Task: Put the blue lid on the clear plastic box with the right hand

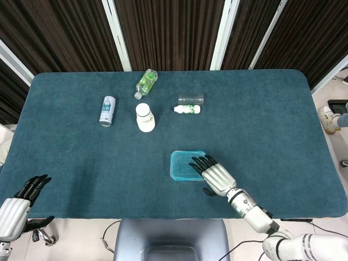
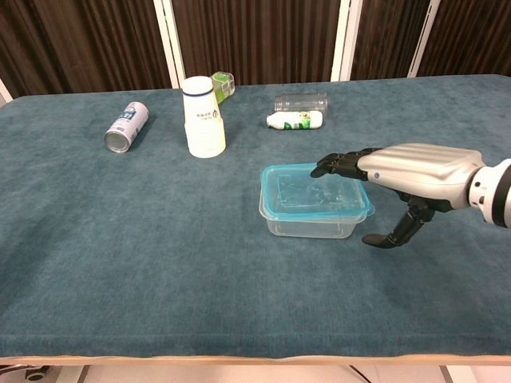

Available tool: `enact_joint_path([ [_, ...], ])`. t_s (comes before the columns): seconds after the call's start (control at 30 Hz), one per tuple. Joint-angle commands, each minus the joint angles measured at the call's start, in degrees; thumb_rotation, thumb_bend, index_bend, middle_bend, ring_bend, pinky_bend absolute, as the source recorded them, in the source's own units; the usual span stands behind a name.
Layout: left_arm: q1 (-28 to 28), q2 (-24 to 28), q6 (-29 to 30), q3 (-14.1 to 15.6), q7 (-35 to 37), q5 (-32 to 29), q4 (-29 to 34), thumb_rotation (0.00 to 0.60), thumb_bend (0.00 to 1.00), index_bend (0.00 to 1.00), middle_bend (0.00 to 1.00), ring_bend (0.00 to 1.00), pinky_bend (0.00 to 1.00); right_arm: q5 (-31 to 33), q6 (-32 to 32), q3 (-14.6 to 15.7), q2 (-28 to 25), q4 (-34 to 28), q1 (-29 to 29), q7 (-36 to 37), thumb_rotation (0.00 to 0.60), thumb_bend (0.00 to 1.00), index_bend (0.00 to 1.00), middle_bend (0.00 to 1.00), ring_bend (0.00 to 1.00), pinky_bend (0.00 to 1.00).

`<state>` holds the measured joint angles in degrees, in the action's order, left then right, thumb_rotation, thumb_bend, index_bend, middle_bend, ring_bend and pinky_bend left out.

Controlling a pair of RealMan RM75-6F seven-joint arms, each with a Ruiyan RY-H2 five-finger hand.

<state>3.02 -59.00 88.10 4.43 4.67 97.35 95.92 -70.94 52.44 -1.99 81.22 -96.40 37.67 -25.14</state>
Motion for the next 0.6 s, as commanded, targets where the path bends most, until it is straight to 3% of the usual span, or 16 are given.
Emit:
enact_joint_path([
  [0.03, -0.01, 0.01, 0.03, -0.02, 0.04, -0.01, 0.01, 0.6, 0.46, 0.13, 0.09, 0.09, 0.4, -1.49, -0.25, 0.07, 0.8, 1.51, 0.37, 1.54, 0.6, 0.47, 0.09, 0.08, 0.0, 0.11],
  [0.6, 0.04, 0.28, -0.24, -0.05, 0.7, -0.36, 0.04, 0.6, 0.46, 0.13, 0.09, 0.09, 0.4, -2.92, -1.34, 0.86, 2.91, 4.8, 0.5, 4.55, 0.6, 0.47, 0.09, 0.08, 0.0, 0.1],
])
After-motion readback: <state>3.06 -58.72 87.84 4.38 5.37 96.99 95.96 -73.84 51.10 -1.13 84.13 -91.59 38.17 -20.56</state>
